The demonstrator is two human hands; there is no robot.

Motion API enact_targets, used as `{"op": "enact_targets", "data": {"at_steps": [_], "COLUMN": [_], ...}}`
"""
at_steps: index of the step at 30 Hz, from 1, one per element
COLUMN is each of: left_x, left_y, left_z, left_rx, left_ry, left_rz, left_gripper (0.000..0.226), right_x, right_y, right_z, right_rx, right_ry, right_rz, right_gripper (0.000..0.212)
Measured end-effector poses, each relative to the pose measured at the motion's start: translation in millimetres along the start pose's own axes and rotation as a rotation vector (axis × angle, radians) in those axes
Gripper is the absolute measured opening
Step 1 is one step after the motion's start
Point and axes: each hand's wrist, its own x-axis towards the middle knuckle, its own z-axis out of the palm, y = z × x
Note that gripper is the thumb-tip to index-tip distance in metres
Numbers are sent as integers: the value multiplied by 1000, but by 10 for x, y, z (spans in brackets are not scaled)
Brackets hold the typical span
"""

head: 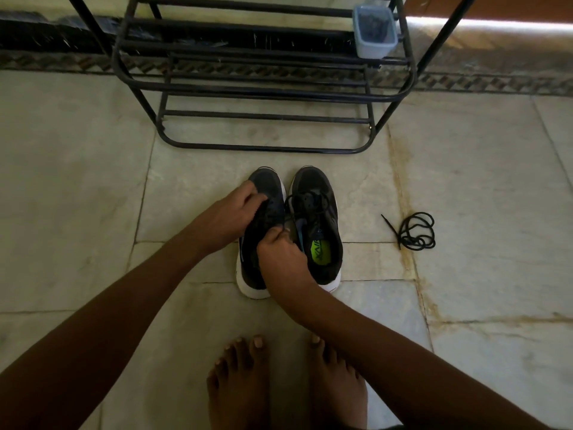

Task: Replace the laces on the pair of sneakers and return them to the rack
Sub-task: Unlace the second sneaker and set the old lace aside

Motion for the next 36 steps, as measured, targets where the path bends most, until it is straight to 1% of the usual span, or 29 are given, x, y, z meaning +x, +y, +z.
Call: {"op": "enact_targets", "data": {"at_steps": [1,2,4,5,7,8,10,11,13,14,15,18,20,21,22,24,25,26,27,29,30,32,33,34,36], "left_x": [20,45,56,57,55,65,71,69,69,88,109,171,177,179,177,165,164,159,152,126,116,108,106,106,108], "left_y": [41,28,-7,-14,-53,-82,-102,-77,-69,-63,-32,29,34,20,-2,-56,-92,-120,-146,-155,-143,-101,-77,-78,-109], "left_z": [-66,-72,-44,-18,53,71,90,72,58,32,-23,-136,-210,-244,-272,-323,-326,-321,-308,-280,-257,-186,-163,-143,-155], "left_rx": [91,130,75,-12,-91,-169,-344,-455,-688,-783,-825,-836,-816,-795,-760,-616,-550,-531,-579,-806,-921,-1118,-1177,-1174,-989], "left_ry": [-4,13,61,100,162,176,217,213,136,106,74,-38,-101,-138,-175,-246,-245,-208,-153,-49,-15,-27,-53,-67,-73], "left_rz": [27,35,-10,-72,-76,-118,-268,-356,-531,-593,-625,-620,-589,-554,-495,-379,-346,-339,-358,-426,-468,-576,-616,-635,-573], "left_gripper": [15,19,21,18,15,14,14,15,24,29,31,26,35,36,33,22,17,14,11,11,13,19,19,17,7], "right_x": [7,23,41,38,34,25,16,20,29,32,30,26,22,33,50,71,74,68,60,42,46,45,44,46,49], "right_y": [-6,-14,-42,-51,-46,-43,-33,-27,-10,-4,-6,-27,-31,-31,-28,-27,-27,-25,-25,-8,-3,18,25,26,21], "right_z": [27,27,44,54,71,37,-5,-3,18,11,10,37,68,70,74,97,106,96,78,58,64,85,82,80,72], "right_rx": [-15,-23,-37,-50,-49,-36,-39,-45,-12,-5,-16,-81,-81,-68,-58,-26,-5,3,1,-35,-33,-29,-27,-30,-25], "right_ry": [0,-13,-20,-29,-25,-10,31,34,50,56,68,88,69,39,26,55,67,76,56,1,16,67,88,105,96], "right_rz": [16,32,60,66,45,31,37,31,8,5,9,44,37,37,48,70,91,103,102,55,28,19,18,17,20], "right_gripper": [47,48,49,47,43,41,42,43,44,45,45,43,43,43,43,43,44,44,45,43,43,44,44,44,45]}}
